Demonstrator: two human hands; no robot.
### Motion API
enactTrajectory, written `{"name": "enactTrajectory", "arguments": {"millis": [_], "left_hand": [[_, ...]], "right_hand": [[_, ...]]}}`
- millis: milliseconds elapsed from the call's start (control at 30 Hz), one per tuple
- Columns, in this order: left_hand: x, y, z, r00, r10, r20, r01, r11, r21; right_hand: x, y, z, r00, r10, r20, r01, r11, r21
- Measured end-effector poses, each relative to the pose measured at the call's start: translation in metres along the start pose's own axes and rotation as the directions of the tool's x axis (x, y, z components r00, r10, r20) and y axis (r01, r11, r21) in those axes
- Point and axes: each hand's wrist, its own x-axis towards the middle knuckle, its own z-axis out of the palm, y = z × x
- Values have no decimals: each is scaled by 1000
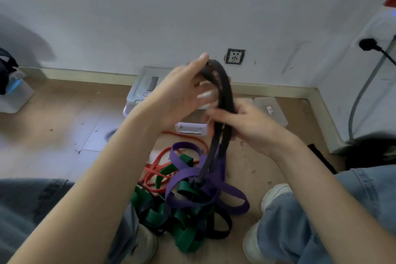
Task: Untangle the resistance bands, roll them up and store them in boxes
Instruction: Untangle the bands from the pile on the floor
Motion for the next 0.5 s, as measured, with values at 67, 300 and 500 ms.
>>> {"name": "enactTrajectory", "arguments": {"millis": [67, 300, 500], "left_hand": [[-10, -31, -19, 976, -163, 144, 84, 894, 440], [-23, -75, -16, 979, -186, 78, 80, 712, 697], [-14, 8, 13, 982, 179, -64, -136, 897, 421]], "right_hand": [[2, -9, -5, 987, -52, -154, 69, 992, 109], [-2, -13, -37, 963, -30, -268, 124, 932, 341], [-7, 0, -14, 989, 50, 138, -30, 989, -148]]}}
